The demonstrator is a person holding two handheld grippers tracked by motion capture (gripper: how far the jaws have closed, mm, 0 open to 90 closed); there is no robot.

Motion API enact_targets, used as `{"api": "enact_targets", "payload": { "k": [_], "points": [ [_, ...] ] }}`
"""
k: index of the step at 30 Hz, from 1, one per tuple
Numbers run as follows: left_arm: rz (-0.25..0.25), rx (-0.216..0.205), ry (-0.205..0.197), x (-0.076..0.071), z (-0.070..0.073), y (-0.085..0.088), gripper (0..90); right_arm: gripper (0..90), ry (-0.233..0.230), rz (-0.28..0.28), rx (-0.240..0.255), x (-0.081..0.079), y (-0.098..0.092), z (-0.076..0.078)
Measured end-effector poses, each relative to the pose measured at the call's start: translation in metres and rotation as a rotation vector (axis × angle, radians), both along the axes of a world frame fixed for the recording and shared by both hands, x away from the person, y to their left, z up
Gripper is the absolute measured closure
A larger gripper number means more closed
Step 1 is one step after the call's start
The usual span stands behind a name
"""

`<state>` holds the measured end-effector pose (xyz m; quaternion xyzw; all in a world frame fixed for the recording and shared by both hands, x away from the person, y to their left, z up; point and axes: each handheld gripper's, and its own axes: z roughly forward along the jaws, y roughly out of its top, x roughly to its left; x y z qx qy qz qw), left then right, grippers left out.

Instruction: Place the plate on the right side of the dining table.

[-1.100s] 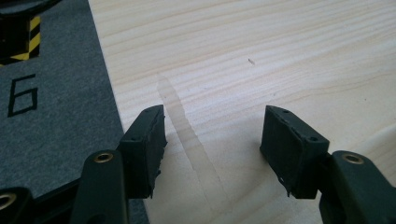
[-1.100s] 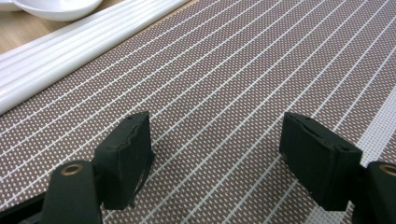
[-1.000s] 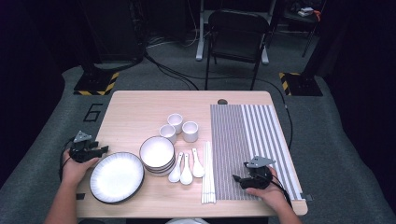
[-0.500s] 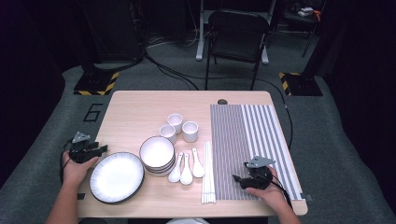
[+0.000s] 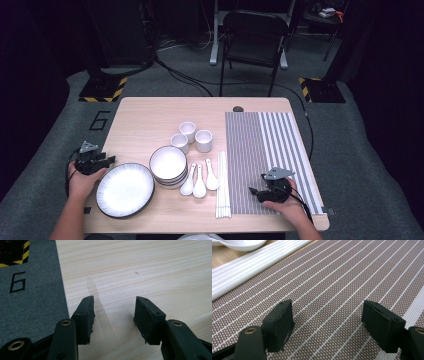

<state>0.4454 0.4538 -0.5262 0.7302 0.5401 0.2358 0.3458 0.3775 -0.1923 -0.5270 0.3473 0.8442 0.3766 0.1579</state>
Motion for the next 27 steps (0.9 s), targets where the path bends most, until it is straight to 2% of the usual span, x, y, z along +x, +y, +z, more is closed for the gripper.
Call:
{"api": "enact_targets", "payload": {
  "k": [7, 10, 12, 15, 17, 18, 21, 22, 23, 26, 27],
  "points": [
    [0.005, -0.004, 0.007, 0.000, 0.001, 0.000, 50.7, 24.7, 0.001, 0.000, 0.001, 0.000, 0.000, 0.000],
    [0.006, -0.007, 0.021, 0.000, 0.002, 0.001, 51.3, 24.6, 0.000, -0.002, 0.000, 0.000, 0.000, 0.000],
    [0.011, -0.021, 0.009, 0.000, 0.001, 0.001, 51.4, 25.2, 0.008, -0.010, 0.006, -0.001, 0.001, 0.000],
    [0.014, -0.045, 0.032, -0.001, 0.002, 0.004, 52.1, 29.5, -0.003, 0.012, 0.000, -0.001, 0.003, 0.001],
    [0.018, -0.045, 0.036, -0.002, 0.003, 0.006, 52.6, 30.2, -0.003, 0.017, -0.007, -0.003, 0.007, 0.002],
    [0.019, -0.043, 0.045, -0.003, 0.004, 0.007, 52.7, 30.3, -0.017, 0.038, -0.021, -0.002, 0.009, 0.003],
    [0.035, -0.054, 0.044, -0.007, 0.006, 0.008, 52.9, 30.2, -0.012, 0.047, -0.026, -0.004, 0.014, 0.004],
    [0.038, -0.061, 0.032, -0.007, 0.007, 0.009, 53.2, 30.2, -0.015, 0.052, -0.029, -0.004, 0.015, 0.005],
    [0.037, -0.061, 0.040, -0.009, 0.010, 0.010, 53.2, 30.3, -0.015, 0.048, -0.027, -0.005, 0.016, 0.005],
    [0.053, -0.075, 0.010, -0.013, 0.015, 0.010, 53.5, 31.2, -0.016, 0.046, -0.023, -0.007, 0.017, 0.008],
    [0.054, -0.074, 0.013, -0.016, 0.018, 0.011, 54.0, 31.6, -0.021, 0.050, -0.024, -0.008, 0.017, 0.010]
  ]
}}
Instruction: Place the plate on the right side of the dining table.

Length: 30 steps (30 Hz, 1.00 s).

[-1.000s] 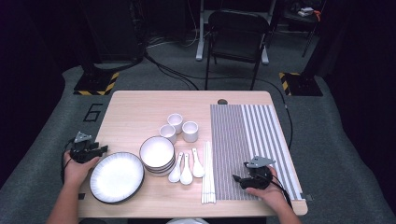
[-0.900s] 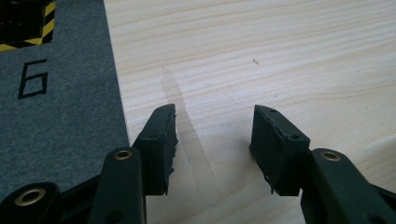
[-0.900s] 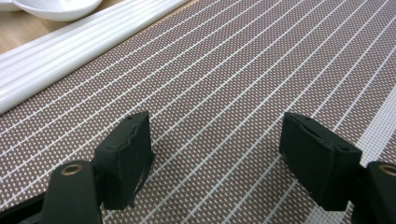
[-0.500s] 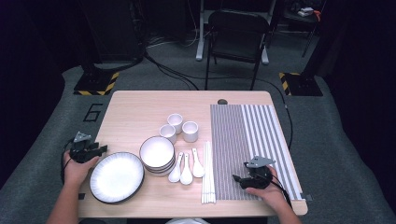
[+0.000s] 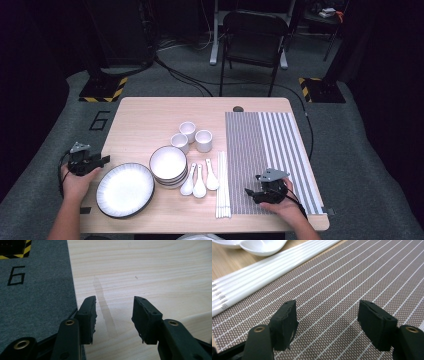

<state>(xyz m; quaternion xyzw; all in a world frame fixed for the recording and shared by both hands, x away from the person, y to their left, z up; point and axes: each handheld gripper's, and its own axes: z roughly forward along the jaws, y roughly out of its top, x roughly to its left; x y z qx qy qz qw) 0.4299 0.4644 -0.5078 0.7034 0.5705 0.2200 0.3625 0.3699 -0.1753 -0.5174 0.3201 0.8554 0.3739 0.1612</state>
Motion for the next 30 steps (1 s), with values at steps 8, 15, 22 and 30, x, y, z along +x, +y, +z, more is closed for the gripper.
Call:
{"api": "enact_targets", "payload": {
  "k": [8, 15, 22, 30],
  "points": [
    [0.008, -0.011, -0.011, -0.013, 0.017, 0.002, 55.0, 35.0, -0.005, -0.034, 0.038, -0.005, 0.003, 0.014],
    [0.025, -0.024, -0.018, -0.018, 0.028, 0.003, 60.6, 37.7, -0.024, -0.026, 0.030, -0.008, 0.014, 0.028],
    [0.012, -0.038, -0.038, -0.026, 0.049, -0.006, 62.7, 41.1, -0.025, 0.015, 0.060, -0.011, 0.025, 0.042],
    [0.018, -0.027, -0.039, -0.038, 0.062, -0.025, 64.6, 43.4, -0.071, 0.036, 0.091, -0.016, 0.038, 0.058]
  ]
}}
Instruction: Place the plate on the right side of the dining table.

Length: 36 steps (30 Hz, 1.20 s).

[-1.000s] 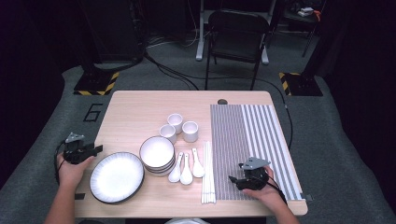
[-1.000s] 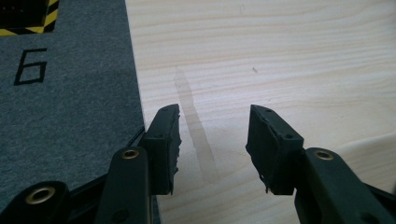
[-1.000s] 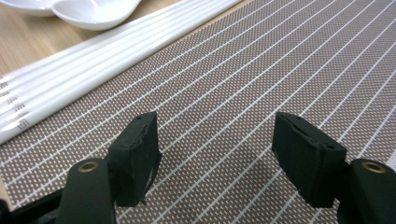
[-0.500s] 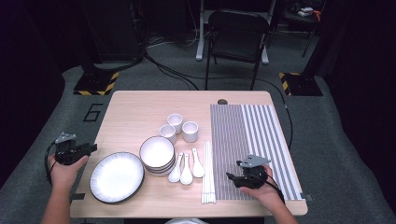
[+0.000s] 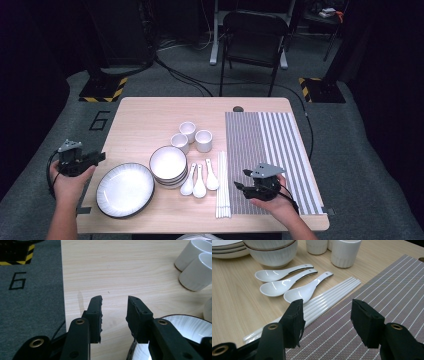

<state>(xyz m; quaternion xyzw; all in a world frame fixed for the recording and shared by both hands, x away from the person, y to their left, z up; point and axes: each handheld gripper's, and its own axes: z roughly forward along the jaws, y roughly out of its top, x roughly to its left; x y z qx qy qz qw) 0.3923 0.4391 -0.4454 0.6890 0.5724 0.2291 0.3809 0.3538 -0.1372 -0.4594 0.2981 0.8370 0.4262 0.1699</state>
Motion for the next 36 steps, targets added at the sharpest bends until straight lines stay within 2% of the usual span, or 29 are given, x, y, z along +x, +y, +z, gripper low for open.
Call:
{"api": "enact_targets", "payload": {
  "k": [2, 6, 11, 12, 15, 18, 22, 25, 28, 29, 31, 32, 33, 36],
  "points": [
    [0.003, 0.006, -0.010, -0.005, 0.004, -0.002, 64.3, 42.8, 0.004, -0.003, 0.003, -0.001, 0.002, 0.002],
    [0.000, -0.011, -0.035, -0.017, 0.011, -0.004, 64.5, 42.0, 0.010, 0.013, -0.002, -0.001, 0.006, 0.003],
    [0.005, -0.018, -0.058, -0.027, 0.011, -0.002, 66.1, 43.9, 0.010, 0.025, 0.014, -0.002, 0.013, 0.006],
    [0.008, 0.001, -0.054, -0.029, 0.012, -0.001, 66.0, 44.4, 0.003, 0.027, 0.019, -0.002, 0.015, 0.007],
    [0.013, 0.054, -0.084, -0.026, 0.011, 0.005, 63.4, 44.1, -0.004, 0.053, 0.025, -0.003, 0.022, 0.009],
    [0.014, 0.044, -0.075, -0.019, 0.006, 0.016, 61.8, 42.9, -0.002, 0.068, 0.026, -0.002, 0.030, 0.009],
    [0.025, 0.064, -0.074, -0.015, 0.004, 0.025, 61.9, 42.8, 0.011, 0.102, 0.011, -0.002, 0.038, 0.009],
    [0.018, 0.093, -0.104, -0.012, 0.003, 0.032, 62.8, 42.9, 0.002, 0.126, 0.011, -0.001, 0.045, 0.011],
    [0.005, 0.162, -0.080, -0.005, -0.001, 0.039, 63.9, 43.0, 0.011, 0.144, 0.020, -0.001, 0.053, 0.011],
    [-0.004, 0.170, -0.068, -0.003, -0.001, 0.042, 63.9, 42.9, 0.008, 0.158, 0.017, -0.001, 0.056, 0.011],
    [0.011, 0.135, -0.052, -0.003, -0.004, 0.046, 63.9, 42.8, 0.012, 0.175, 0.015, -0.003, 0.061, 0.010],
    [0.026, 0.129, -0.035, -0.004, -0.005, 0.047, 63.9, 42.7, 0.014, 0.178, 0.014, -0.003, 0.063, 0.010],
    [0.037, 0.124, -0.046, -0.007, -0.006, 0.047, 63.9, 42.7, 0.013, 0.184, 0.017, -0.004, 0.065, 0.010],
    [0.031, 0.112, -0.030, -0.019, -0.006, 0.041, 64.7, 43.0, 0.009, 0.198, 0.024, -0.005, 0.067, 0.012]
  ]
}}
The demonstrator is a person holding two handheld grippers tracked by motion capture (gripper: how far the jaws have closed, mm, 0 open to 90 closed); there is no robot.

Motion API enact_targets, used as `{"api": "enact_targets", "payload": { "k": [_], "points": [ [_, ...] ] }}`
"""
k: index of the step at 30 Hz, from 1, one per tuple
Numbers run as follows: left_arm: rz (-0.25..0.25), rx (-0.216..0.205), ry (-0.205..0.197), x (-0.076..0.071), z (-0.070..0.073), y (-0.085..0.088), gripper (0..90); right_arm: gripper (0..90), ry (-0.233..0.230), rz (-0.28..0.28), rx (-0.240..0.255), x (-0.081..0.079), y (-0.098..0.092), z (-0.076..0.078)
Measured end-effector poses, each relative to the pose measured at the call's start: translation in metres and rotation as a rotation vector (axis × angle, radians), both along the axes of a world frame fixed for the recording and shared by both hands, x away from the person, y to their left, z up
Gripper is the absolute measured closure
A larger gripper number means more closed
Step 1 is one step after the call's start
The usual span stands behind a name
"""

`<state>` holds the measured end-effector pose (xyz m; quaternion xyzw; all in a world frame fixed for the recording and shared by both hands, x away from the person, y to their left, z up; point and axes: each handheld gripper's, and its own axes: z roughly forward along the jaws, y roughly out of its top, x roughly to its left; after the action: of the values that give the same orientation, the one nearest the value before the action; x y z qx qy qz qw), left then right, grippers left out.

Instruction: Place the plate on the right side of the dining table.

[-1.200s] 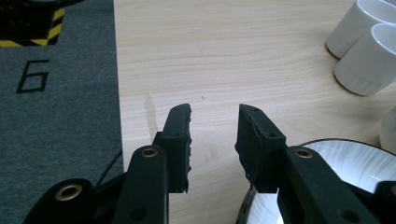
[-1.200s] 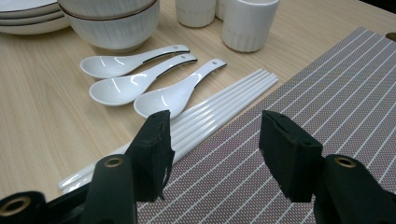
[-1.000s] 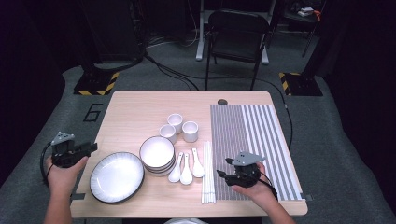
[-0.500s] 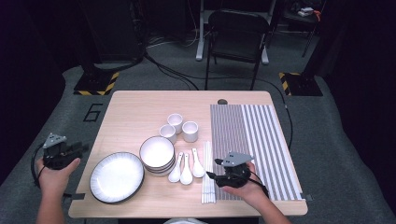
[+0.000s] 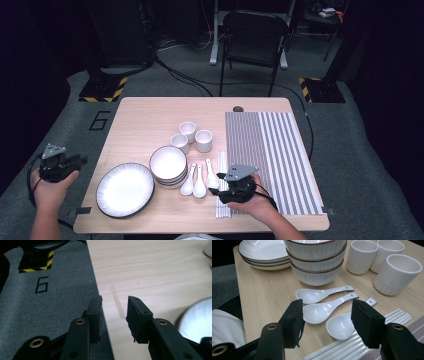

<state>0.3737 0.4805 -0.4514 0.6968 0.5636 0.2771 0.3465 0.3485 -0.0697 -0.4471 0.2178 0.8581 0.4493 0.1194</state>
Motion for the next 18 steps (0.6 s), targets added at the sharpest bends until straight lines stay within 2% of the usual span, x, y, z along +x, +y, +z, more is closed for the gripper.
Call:
{"api": "enact_targets", "payload": {
  "k": [7, 10, 13, 16, 17, 18],
  "points": [
    [0.053, -0.069, 0.045, -0.024, 0.006, -0.012, 60.9, 44.5, -0.005, 0.020, 0.005, -0.002, 0.012, 0.005],
    [0.054, -0.077, 0.040, -0.032, 0.011, -0.018, 60.8, 44.6, -0.009, 0.032, 0.012, -0.002, 0.018, 0.006],
    [0.052, -0.097, 0.052, -0.041, 0.014, -0.024, 61.0, 45.0, -0.005, 0.038, -0.007, -0.001, 0.025, 0.006],
    [0.063, -0.115, 0.054, -0.047, 0.013, -0.031, 61.3, 45.2, 0.002, 0.052, -0.017, -0.001, 0.031, 0.007],
    [0.067, -0.125, 0.069, -0.048, 0.013, -0.034, 61.6, 45.2, 0.001, 0.049, -0.010, -0.002, 0.033, 0.007],
    [0.073, -0.141, 0.062, -0.049, 0.012, -0.036, 62.0, 45.2, -0.001, 0.060, -0.016, -0.002, 0.035, 0.007]
  ]
}}
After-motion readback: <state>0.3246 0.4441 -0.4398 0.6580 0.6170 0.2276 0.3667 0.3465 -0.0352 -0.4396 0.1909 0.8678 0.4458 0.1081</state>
